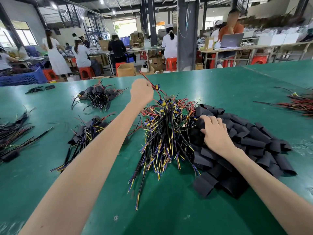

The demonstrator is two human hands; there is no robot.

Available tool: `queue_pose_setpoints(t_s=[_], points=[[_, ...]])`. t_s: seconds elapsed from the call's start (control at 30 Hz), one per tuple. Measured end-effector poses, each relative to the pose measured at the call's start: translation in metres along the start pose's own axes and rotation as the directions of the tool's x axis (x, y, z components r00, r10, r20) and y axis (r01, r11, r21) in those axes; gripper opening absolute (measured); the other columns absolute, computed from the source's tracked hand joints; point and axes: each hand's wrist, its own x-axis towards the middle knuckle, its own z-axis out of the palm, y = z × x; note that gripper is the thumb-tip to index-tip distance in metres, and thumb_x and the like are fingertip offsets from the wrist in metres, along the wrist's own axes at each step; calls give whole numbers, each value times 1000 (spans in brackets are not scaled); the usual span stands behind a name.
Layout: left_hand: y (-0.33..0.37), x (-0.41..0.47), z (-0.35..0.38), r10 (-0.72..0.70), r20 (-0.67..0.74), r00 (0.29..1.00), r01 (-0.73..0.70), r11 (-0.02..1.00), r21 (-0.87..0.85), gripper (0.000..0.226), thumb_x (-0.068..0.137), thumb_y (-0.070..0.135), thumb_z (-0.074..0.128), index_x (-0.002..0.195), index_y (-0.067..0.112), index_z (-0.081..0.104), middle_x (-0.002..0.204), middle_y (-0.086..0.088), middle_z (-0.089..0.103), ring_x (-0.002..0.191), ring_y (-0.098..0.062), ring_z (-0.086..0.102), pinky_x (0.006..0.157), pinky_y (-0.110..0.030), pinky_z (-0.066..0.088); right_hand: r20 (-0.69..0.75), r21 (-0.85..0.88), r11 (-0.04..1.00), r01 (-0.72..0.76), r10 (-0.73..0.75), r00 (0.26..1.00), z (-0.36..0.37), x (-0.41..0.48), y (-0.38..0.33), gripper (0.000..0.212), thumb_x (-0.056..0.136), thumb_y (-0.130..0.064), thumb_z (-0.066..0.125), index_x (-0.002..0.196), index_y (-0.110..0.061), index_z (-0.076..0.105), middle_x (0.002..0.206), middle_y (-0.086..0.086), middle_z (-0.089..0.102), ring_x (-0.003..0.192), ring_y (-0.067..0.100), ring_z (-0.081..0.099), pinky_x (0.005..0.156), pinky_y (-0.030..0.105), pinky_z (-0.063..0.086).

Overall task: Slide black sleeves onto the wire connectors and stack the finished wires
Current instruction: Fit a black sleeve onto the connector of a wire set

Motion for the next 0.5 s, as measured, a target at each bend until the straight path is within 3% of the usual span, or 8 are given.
queue_pose_setpoints(t_s=[0.07,0.13,0.23,0.33,0.4,0.5], points=[[-4,-4,-5,79,-51,996,-75,994,77,27,86,-7,36,61,-1,44,99,-28,63,103,-41,58,79,-42,49,-10,12,1000,-21,21,1000,-2,0,-1,49,91,-11,52,137,-9,34,125,15,44,110,33,39,90,42,33],[-9,-6,-7,134,-113,985,-122,987,109,26,87,-6,38,68,6,50,107,-23,64,106,-36,55,77,-35,41,-32,23,999,-40,41,999,-3,0,-2,49,91,-11,53,136,-7,35,123,16,44,109,34,40,89,43,34],[-13,-6,-6,105,-152,983,-109,994,-18,20,90,-2,43,90,13,56,107,-10,59,100,-21,51,81,-26,38,-49,26,998,-49,51,998,-5,-1,-2,46,92,-12,52,135,-5,36,120,17,45,106,35,40,87,43,34],[-13,-4,-3,108,-153,982,-124,988,-97,26,90,5,53,116,4,55,113,-9,59,109,-15,49,80,-12,28,-54,35,998,-56,58,997,-5,-1,-2,46,92,-12,52,135,-4,36,119,17,45,106,35,40,86,42,34],[-14,-4,-3,158,-208,965,-176,982,-70,27,91,7,56,117,4,57,113,-11,57,105,-13,48,78,-9,23,-64,39,997,-61,63,996,-6,0,-2,46,92,-11,52,135,-4,37,119,18,45,105,35,40,86,43,34],[-16,-2,-4,172,-326,930,-202,978,-59,23,92,9,58,113,2,62,104,-9,44,99,-21,51,76,-9,22,-76,35,997,-69,71,995,-7,-1,-2,47,90,-10,54,134,-3,38,117,19,46,104,37,41,85,44,35]])
